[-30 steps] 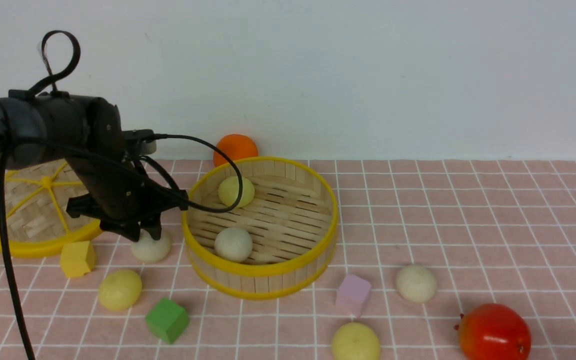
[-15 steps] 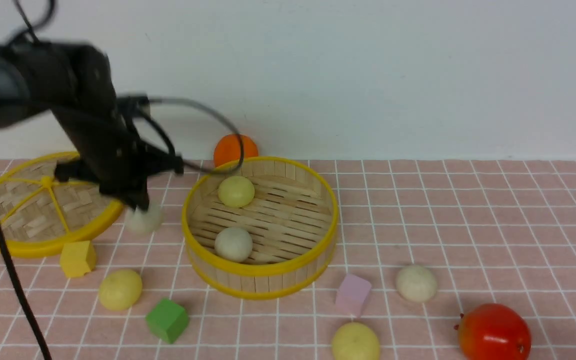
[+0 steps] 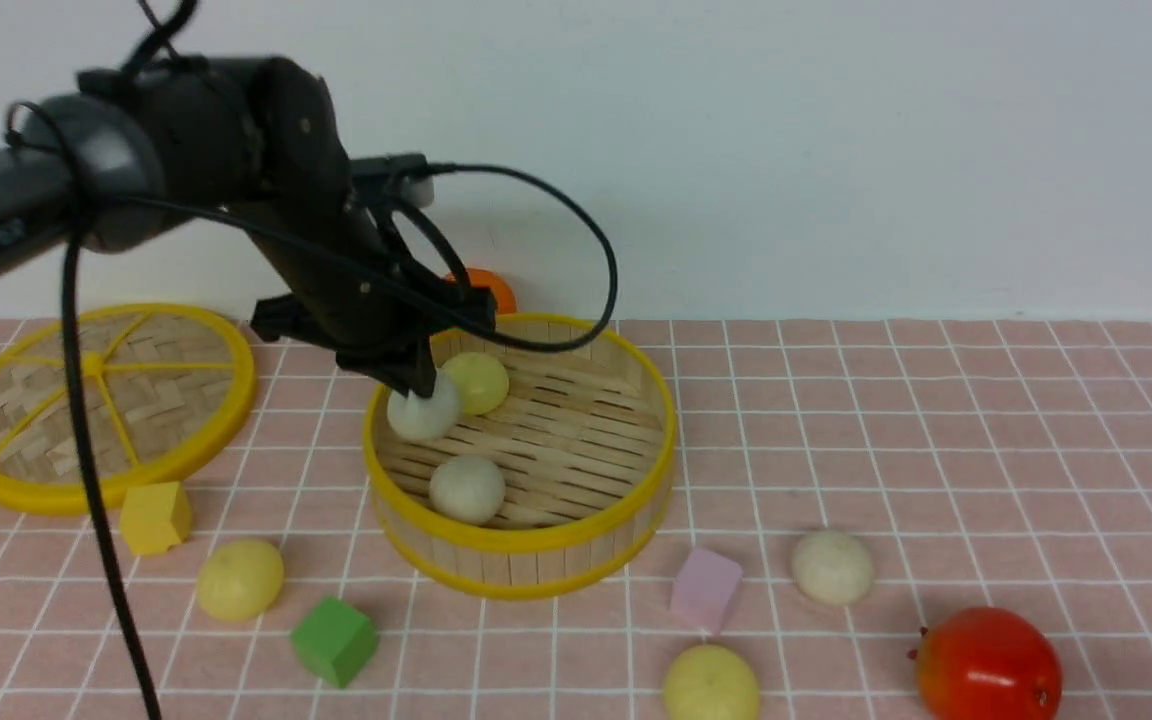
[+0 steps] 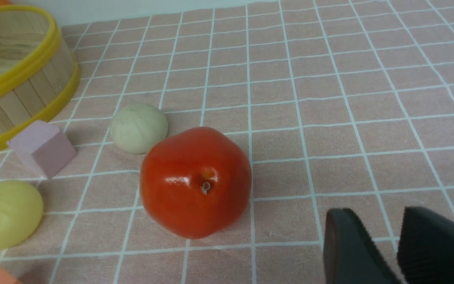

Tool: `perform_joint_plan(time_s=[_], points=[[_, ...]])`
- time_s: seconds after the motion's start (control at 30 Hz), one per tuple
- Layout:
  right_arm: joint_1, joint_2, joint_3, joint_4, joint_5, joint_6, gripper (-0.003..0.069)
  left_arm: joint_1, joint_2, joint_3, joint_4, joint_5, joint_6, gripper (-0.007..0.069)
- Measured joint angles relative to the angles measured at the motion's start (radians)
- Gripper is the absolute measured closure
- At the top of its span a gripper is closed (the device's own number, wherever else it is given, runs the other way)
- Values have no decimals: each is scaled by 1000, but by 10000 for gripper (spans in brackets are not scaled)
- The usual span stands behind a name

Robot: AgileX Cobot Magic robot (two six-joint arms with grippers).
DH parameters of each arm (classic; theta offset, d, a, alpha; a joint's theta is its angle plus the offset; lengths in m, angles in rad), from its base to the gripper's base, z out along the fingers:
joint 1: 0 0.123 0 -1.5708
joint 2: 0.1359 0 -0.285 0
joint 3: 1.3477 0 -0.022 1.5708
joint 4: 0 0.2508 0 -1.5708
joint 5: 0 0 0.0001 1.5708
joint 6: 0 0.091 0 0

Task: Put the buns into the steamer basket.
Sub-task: Use the left arm to put the steamed stuffed bun into the steamer

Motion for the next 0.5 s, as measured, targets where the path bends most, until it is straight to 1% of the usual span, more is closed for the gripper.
perform_joint_plan(time_s=[0.2,0.3,0.43,0.5], points=[[0,0,0,0,0,0,419,0,60,0,2,-46,-17,604],[0,0,0,0,0,0,419,0,78,0,21,-62,-30,559],[0,0,0,0,0,0,419,0,68,-1,35,-42,-35,404],[0,0,0,0,0,0,419,0,44,-1,51,-7,-35,309]])
